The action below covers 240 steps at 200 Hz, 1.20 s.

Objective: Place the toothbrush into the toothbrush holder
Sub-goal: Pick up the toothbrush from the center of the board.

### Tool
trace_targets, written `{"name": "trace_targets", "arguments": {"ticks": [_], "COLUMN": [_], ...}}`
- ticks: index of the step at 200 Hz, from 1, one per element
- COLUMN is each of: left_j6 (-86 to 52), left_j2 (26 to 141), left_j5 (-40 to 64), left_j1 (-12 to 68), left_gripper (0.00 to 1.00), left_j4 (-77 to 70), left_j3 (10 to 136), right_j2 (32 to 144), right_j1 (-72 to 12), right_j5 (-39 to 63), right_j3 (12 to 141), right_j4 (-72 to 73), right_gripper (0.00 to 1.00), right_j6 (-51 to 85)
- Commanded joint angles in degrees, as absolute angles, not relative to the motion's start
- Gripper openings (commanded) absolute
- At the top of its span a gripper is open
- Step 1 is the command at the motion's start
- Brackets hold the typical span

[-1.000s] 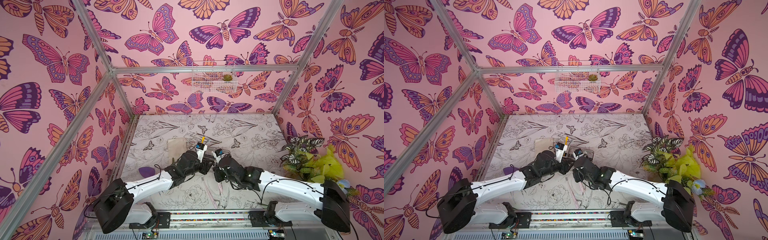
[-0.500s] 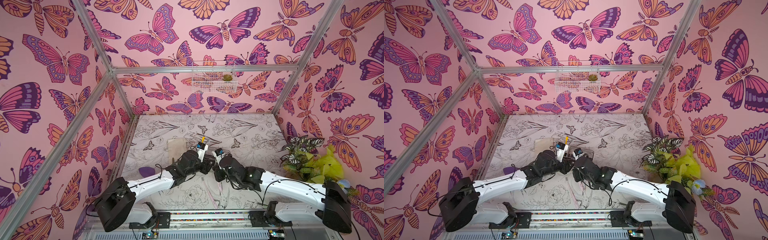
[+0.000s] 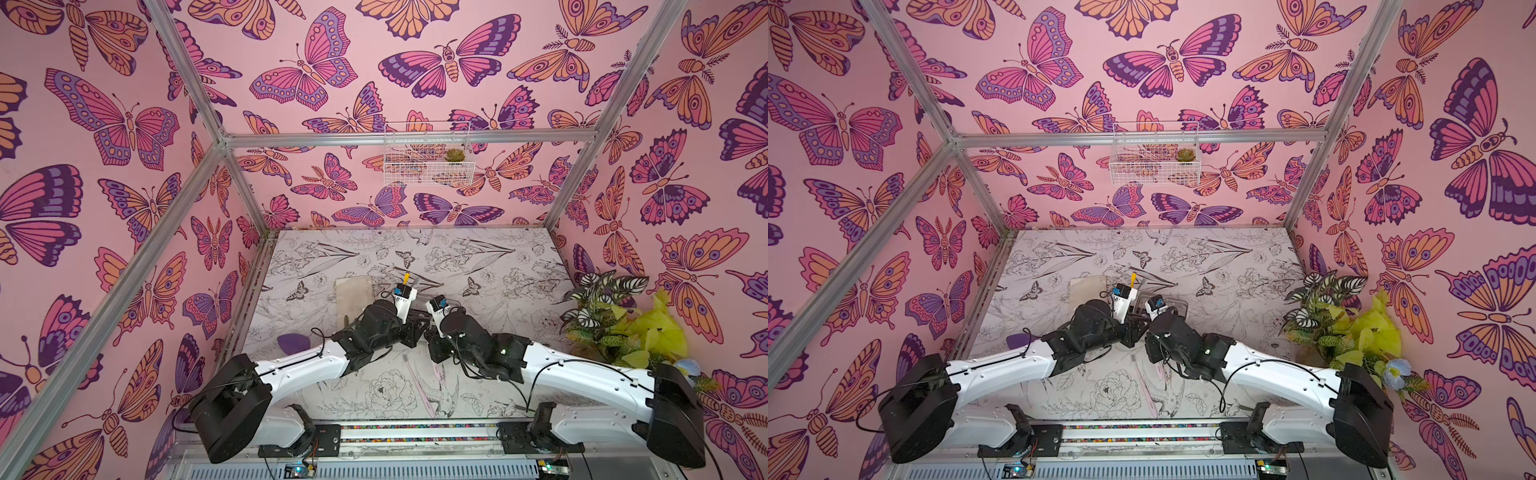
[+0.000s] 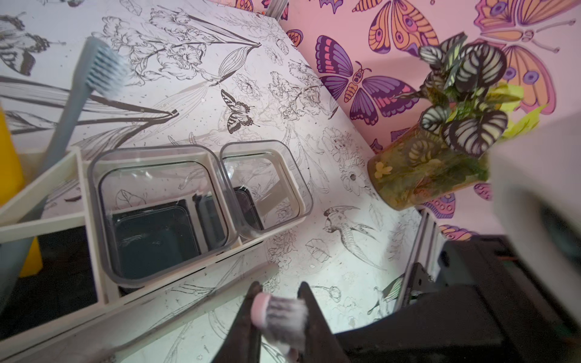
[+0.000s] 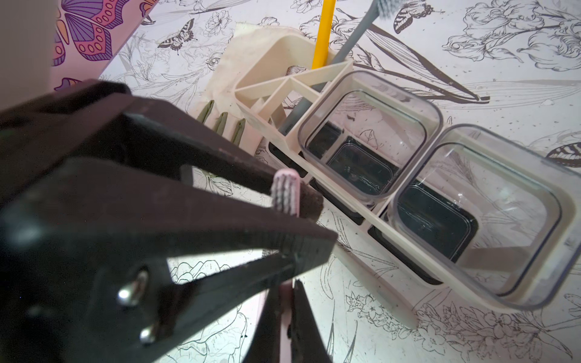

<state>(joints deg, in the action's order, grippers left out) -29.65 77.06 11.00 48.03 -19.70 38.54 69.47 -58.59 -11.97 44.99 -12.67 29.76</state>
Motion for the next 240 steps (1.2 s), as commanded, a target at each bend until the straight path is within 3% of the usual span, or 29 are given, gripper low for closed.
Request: {"name": "trace_targets", "arguments": {"ticks": [1,54,158,174,240], "left_j6": [-28.7,-28.5,-26.1,-26.0,-24.4], "left_j2": [76.8,77.0,75.6,75.5,74.3], "left_j5": [11.1,11.0,9.5,9.4,7.9], "left_j1": [48.2,48.2,48.2,48.1,48.2], "left_gripper": [0.10,0.00,0.00,0.00,0.00], "left_j4": [-20.4,-20.6,-20.5,-20.5,-20.5], "left_j3": [39.9,40.0,39.4,39.2,38.5], "right_j2": [69.1,69.2,68.6,68.4,67.1], "right_j1": [-58.7,-58.7,-58.7,-58.7,-58.7], "right_j5": [-11.6,-11.9,-12.2,-12.3,-12.2], "right_j3": [46.4,46.4,46.3,46.3,45.6], "right_j4": [-11.9,-12.3,-12.7,-12.9,-12.7], "right_gripper": [0.00,0.00,0.00,0.08,0.10], "right_j6": [29.2,29.2,29.1,29.1,29.2]}}
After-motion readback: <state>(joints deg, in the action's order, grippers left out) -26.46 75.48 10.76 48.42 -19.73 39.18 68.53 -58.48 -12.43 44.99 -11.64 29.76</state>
